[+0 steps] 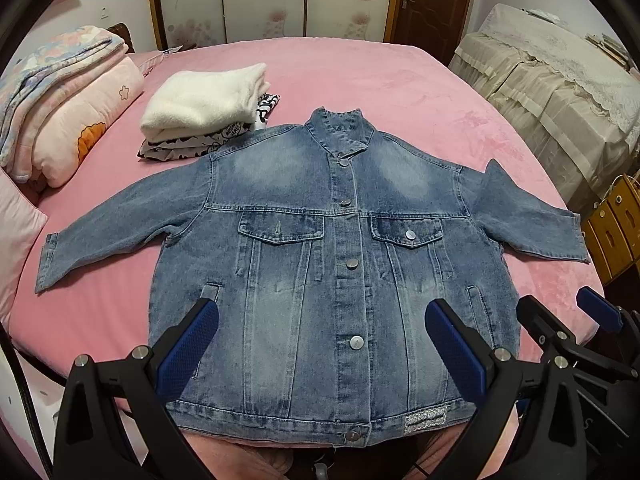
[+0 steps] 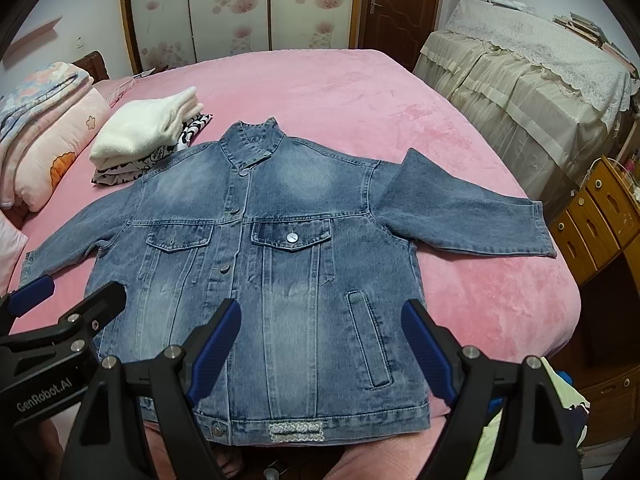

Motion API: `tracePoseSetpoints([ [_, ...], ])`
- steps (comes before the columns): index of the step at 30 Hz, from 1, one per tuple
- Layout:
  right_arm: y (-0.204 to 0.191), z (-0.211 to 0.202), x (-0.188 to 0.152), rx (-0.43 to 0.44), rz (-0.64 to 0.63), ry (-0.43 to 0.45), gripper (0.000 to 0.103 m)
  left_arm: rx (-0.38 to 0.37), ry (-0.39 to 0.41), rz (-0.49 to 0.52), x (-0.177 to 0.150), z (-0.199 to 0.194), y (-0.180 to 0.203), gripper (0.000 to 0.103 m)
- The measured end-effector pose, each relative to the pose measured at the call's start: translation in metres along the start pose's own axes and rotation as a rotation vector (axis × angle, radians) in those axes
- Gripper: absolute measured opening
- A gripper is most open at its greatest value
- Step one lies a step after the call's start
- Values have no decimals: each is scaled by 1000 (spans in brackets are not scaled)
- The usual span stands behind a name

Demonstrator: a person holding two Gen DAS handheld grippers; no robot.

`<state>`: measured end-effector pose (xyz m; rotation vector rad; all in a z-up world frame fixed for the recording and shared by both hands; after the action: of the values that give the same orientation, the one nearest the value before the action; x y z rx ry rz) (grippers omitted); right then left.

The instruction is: Fold large clothes

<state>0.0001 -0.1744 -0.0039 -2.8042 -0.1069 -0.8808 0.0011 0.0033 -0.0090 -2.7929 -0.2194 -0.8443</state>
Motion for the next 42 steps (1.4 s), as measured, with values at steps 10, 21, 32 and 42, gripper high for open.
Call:
tracePoseSetpoints([
  [10, -4, -4, -3, 1, -3, 7, 83, 0, 2, 2, 0, 0, -1, 103],
  [21, -3, -6, -4, 6, 1, 13, 83, 2, 3, 2, 0, 0, -1, 103],
  [32, -4, -7, -6, 7, 2, 14, 83, 3, -7, -4, -3, -3, -6, 103],
  [42, -5, -7, -5, 9, 3, 15, 83, 7, -7, -1, -2, -4, -8, 103],
])
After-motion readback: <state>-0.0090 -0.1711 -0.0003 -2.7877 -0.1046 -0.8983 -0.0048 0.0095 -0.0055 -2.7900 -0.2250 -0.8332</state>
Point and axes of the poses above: each gripper's, at about its wrist camera, not at the fingertips, and z roughly the way its jaws point, y to its right, x to its top, the point moved 1 cm from there along z, roughly the way its jaws point, and after that the axes turned 15 degrees about x, right-handed, at the moved point
